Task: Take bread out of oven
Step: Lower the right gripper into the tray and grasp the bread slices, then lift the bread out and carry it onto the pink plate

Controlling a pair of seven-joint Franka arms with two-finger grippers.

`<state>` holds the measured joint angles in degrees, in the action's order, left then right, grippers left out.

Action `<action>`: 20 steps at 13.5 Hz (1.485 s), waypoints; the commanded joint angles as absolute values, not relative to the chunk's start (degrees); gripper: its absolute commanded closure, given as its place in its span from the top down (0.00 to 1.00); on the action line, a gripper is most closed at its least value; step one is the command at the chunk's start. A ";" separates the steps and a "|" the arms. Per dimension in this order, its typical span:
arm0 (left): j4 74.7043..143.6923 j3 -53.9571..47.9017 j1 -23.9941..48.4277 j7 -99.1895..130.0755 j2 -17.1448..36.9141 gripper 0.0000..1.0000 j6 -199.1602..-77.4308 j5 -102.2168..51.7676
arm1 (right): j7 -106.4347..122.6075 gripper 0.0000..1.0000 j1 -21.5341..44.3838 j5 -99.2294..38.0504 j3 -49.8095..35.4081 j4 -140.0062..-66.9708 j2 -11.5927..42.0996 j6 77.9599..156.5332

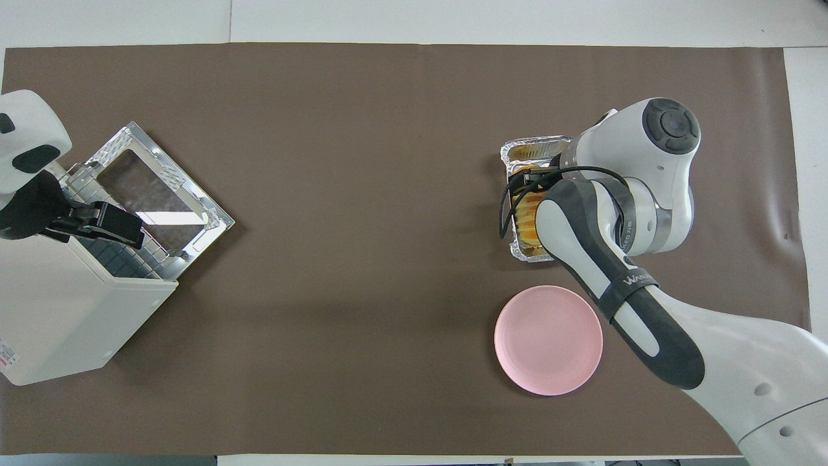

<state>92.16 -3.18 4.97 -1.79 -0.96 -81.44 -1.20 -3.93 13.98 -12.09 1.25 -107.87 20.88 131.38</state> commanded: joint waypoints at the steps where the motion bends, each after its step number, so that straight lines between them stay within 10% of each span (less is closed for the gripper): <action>1: 93.52 -3.60 4.40 -2.20 -2.28 1.00 -82.53 -0.26 | -3.78 0.87 13.80 -11.07 1.05 -111.61 19.87 134.90; 3: 93.52 -3.60 4.39 -2.20 -2.20 1.00 -82.53 -0.35 | -3.17 0.64 13.80 -11.07 1.05 -111.97 19.78 135.09; 6: 93.52 -3.60 4.40 -2.20 -2.20 1.00 -82.53 -0.26 | -3.08 0.00 13.62 -11.07 1.05 -111.45 19.69 134.13; 14: 93.52 -3.60 4.39 -2.20 -2.20 1.00 -82.53 -0.26 | -5.44 0.00 12.83 -11.16 1.14 -107.04 11.27 120.17; 20: 93.52 -3.60 4.48 -2.20 -2.28 1.00 -82.53 -0.26 | -10.37 0.00 15.81 -11.07 1.05 -124.68 -4.72 114.08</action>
<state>92.16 -3.18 4.97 -1.79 -0.96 -81.44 -1.20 -8.39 14.28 -12.05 1.33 -115.06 2.33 112.19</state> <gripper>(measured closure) 0.000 0.907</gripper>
